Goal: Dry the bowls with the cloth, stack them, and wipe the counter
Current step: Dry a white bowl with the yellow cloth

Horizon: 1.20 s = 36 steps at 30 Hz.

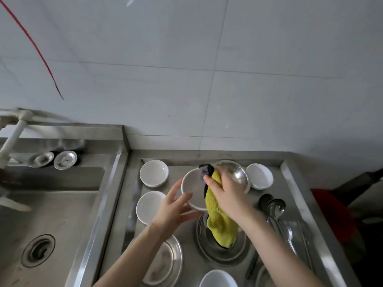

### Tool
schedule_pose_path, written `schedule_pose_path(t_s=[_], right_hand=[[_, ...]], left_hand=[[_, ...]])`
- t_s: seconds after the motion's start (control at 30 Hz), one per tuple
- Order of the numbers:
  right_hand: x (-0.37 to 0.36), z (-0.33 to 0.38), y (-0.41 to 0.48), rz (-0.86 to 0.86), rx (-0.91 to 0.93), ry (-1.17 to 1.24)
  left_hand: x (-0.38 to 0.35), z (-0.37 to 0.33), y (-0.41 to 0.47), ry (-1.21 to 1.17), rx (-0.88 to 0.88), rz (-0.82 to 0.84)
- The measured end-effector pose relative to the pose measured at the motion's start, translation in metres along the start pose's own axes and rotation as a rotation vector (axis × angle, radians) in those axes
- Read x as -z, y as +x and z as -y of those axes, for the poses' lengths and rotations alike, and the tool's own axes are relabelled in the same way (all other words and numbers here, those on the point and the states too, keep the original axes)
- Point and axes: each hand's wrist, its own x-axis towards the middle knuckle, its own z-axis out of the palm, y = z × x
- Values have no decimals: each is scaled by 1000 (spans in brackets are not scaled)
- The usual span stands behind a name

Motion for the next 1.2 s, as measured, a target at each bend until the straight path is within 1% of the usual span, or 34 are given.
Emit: schedule_pose_path(t_s=[0.1, 0.13, 0.2, 0.27, 0.33, 0.43, 0.5, 0.6, 0.7, 0.8, 0.87, 0.93, 1.0, 1.07, 1.13, 1.17, 1.2], right_hand=[[0, 4, -20, 238, 27, -312], [0, 3, -28, 285, 73, -416], [-1, -4, -44, 299, 226, -560], [-3, -15, -55, 293, 318, -611], [-5, -24, -59, 319, 364, -604], [-6, -18, -63, 361, 446, -578], [-6, -9, -61, 353, 478, -671], [-5, 0, -55, 287, 417, -858], [-5, 1, -54, 185, 367, -908], [-4, -2, -58, 145, 369, -956], [-1, -1, -64, 143, 422, -957], [0, -2, -70, 172, 464, -895], [-2, -5, -75, 200, 504, -756], [-6, -6, -78, 222, 518, -566], [-9, -3, -79, 250, 522, -436], [-10, 0, -79, 257, 529, -427], [-10, 3, -77, 253, 537, -467]], left_hand=[[-2, -2, -18, 7, -73, 38], [-1, -4, -23, 12, -91, 37], [0, -8, -30, 33, -111, 31], [1, -10, -36, 70, -121, 50], [1, -10, -42, 96, -130, 78], [-2, -7, -48, 137, -127, 116], [-7, -4, -53, 146, -143, 143], [-15, 0, -61, 93, -189, 130], [-16, -2, -65, 90, -212, 85], [-13, -6, -66, 123, -224, 25], [-12, -7, -67, 142, -232, -27], [-13, -8, -70, 148, -241, -25], [-13, -6, -72, 145, -234, -22], [-14, -5, -73, 109, -225, -14], [-17, -6, -73, 89, -211, 22], [-17, -5, -73, 85, -203, 44], [-18, -4, -73, 84, -193, 59]])
